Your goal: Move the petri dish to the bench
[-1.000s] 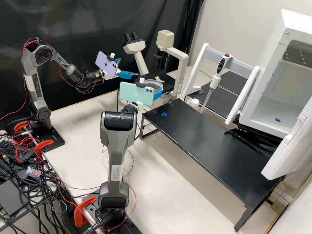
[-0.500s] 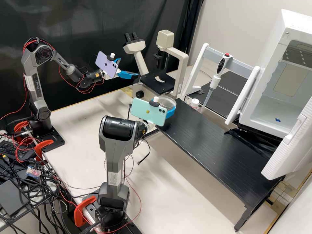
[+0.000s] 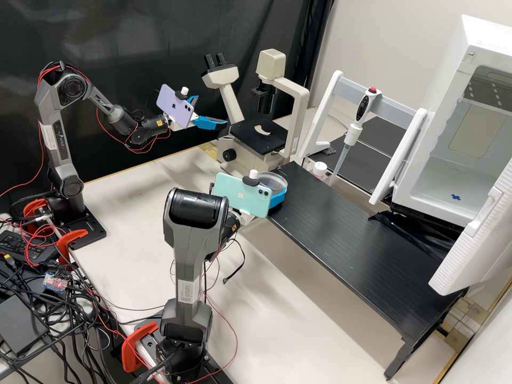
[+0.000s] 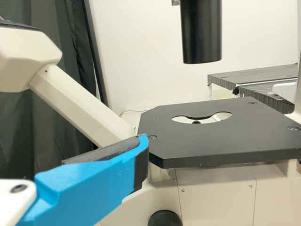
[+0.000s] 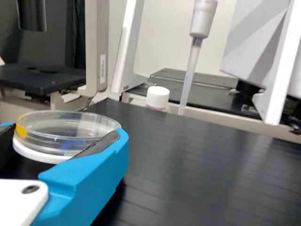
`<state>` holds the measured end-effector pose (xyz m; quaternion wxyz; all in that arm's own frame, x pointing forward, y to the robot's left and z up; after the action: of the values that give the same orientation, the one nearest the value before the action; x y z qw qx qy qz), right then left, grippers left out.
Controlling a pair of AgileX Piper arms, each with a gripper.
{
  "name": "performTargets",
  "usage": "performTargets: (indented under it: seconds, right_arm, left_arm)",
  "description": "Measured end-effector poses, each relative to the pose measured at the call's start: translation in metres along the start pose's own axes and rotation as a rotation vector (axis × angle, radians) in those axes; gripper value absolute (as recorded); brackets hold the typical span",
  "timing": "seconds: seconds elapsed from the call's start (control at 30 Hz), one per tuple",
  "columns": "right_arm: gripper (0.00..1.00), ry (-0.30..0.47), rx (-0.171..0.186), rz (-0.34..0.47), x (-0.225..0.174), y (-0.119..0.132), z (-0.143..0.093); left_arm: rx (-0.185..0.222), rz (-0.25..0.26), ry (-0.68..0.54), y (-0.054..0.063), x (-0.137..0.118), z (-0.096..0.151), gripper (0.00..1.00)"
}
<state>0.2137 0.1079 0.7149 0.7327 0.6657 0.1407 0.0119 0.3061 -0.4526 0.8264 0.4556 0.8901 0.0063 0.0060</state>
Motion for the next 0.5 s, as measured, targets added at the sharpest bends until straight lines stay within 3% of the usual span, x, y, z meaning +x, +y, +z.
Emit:
performTargets:
  seconds: [0.4,0.43,0.5]
  right_arm:
    - [0.00,0.006,-0.011,0.012,0.0059,-0.0045,0.0001]
    - [1.00,0.006,-0.011,0.012,0.0059,-0.0047,0.0003]
    - [1.00,0.007,-0.012,0.015,0.0060,-0.0046,0.0003]
  left_arm:
    - [0.000,0.000,0.000,0.0000,0.0000,0.0000,1.00]
    - [0.000,0.000,0.000,0.0000,0.0000,0.0000,1.00]
    - [0.000,0.000,0.000,0.0000,0.0000,0.0000,1.00]
